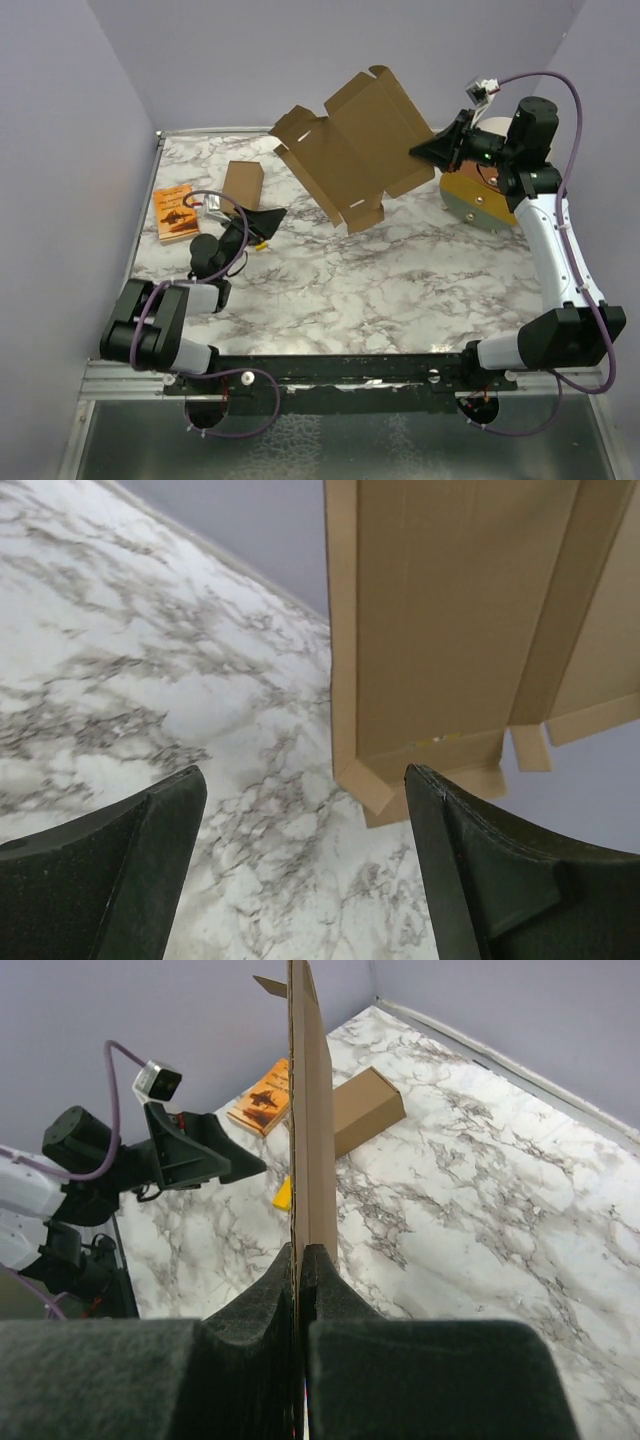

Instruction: Fold the paper box

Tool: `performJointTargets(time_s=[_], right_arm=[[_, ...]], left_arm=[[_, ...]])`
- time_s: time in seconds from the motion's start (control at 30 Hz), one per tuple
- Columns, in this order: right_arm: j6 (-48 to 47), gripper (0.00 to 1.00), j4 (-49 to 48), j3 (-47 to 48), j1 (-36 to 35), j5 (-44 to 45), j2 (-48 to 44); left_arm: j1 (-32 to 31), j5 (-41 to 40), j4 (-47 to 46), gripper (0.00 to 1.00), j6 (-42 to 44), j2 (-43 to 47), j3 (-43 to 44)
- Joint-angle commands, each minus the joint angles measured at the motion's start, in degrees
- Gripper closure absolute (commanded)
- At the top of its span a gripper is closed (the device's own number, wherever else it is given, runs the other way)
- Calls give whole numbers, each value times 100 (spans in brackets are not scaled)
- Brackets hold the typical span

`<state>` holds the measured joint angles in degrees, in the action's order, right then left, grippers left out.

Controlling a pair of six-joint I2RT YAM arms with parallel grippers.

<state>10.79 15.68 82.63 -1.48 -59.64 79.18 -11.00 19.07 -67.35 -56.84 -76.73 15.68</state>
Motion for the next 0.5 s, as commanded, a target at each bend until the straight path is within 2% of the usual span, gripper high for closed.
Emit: performJointTargets(time_s=[0.0, 0.03, 0.13, 0.27, 0.33, 0.47], right_arm=[[174, 99, 84, 178, 85, -359, 56], [192, 99, 84, 142, 92, -398, 69], [-2, 99, 321, 66, 95, -304, 143], [-728, 99, 1116, 106, 112, -71, 424], [-1182, 99, 1622, 192, 112, -73, 577], [-2406, 99, 2498, 444, 99, 143, 621]], left_arm=[[81, 919, -2878, 17, -866, -1164, 350], [81, 961, -3336, 17, -1017, -1463, 425], [92, 1178, -3486, 17, -1309, -1860, 747], [145, 981, -3286, 17, -966, -1410, 390], [255, 935, -2485, 15, -502, -812, 197], [345, 389, 245, 1, 787, 803, 76]])
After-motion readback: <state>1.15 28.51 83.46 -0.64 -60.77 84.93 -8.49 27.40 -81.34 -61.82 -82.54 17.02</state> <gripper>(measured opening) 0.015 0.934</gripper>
